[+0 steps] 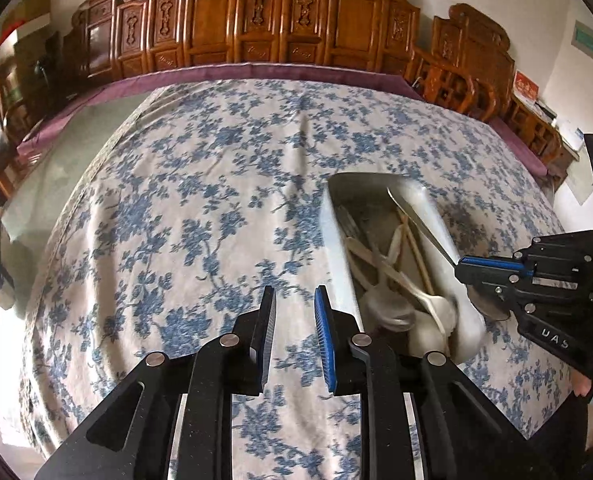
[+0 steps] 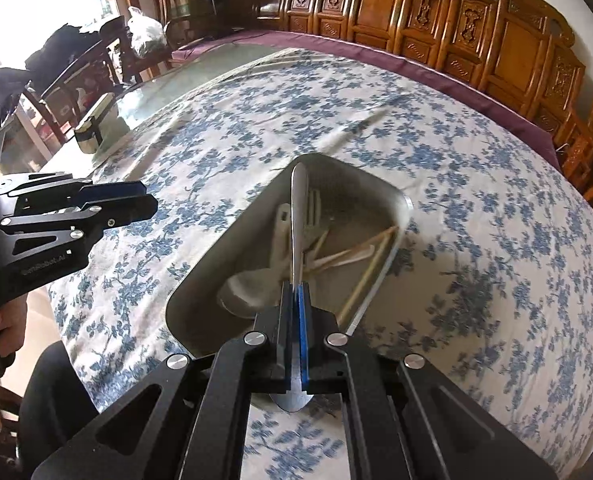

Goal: Organize utensils
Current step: 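Lower the steel knife into the grey tray and open the right gripper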

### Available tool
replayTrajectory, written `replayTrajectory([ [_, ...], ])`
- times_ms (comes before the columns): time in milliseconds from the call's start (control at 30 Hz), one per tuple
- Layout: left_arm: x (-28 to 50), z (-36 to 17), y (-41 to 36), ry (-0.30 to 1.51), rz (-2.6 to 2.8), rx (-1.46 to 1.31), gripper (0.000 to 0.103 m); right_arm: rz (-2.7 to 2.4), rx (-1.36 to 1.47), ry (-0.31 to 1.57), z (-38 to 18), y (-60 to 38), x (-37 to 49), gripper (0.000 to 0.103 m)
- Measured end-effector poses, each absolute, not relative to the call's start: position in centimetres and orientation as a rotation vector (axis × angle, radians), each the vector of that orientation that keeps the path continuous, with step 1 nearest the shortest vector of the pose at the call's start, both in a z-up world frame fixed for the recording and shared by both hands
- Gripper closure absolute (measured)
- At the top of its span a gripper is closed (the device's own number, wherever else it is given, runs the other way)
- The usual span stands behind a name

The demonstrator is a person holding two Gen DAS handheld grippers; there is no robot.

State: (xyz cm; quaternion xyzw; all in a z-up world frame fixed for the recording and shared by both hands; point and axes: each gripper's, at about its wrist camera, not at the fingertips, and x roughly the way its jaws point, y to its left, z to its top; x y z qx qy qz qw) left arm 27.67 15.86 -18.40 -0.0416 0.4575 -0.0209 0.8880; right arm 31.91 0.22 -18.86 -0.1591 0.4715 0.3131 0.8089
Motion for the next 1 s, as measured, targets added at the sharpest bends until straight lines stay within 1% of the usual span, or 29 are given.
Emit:
replayTrajectory([
  [133, 27.7, -17.7, 17.4, 0.934, -0.026, -0.113, 0.082, 0.658, -0.328, 1.021, -19.9, 1.4, 32.7, 0.099],
  [167, 27.7, -17.5, 17.6, 0.927, -0.016, -0.11, 0.077, 0.652, -0.319, 1.027, -20.1, 1.5, 33.0, 0.099],
  [200, 27.7, -17.3, 17.9, 0.921, -0.008, -0.109, 0.076, 0.644, -0.311, 1.031, -20.4, 1.7, 33.3, 0.099],
  [400, 27.7, -16.5, 19.5, 0.905, 0.022, -0.127, 0.074, 0.594, -0.303, 1.041, -21.5, 2.2, 35.2, 0.1],
  [633, 27.8, -16.4, 18.9, 0.907, 0.014, -0.116, 0.073, 0.566, -0.257, 1.037, -21.7, 1.7, 35.9, 0.1],
  [767, 27.6, -16.3, 18.0, 0.903, 0.0, -0.107, 0.073, 0.582, -0.237, 1.014, -21.2, 0.9, 35.2, 0.1],
  [1000, 27.2, -15.8, 15.8, 0.89, -0.026, -0.075, 0.072, 0.59, -0.186, 0.919, -19.1, -2.1, 32.5, 0.1],
])
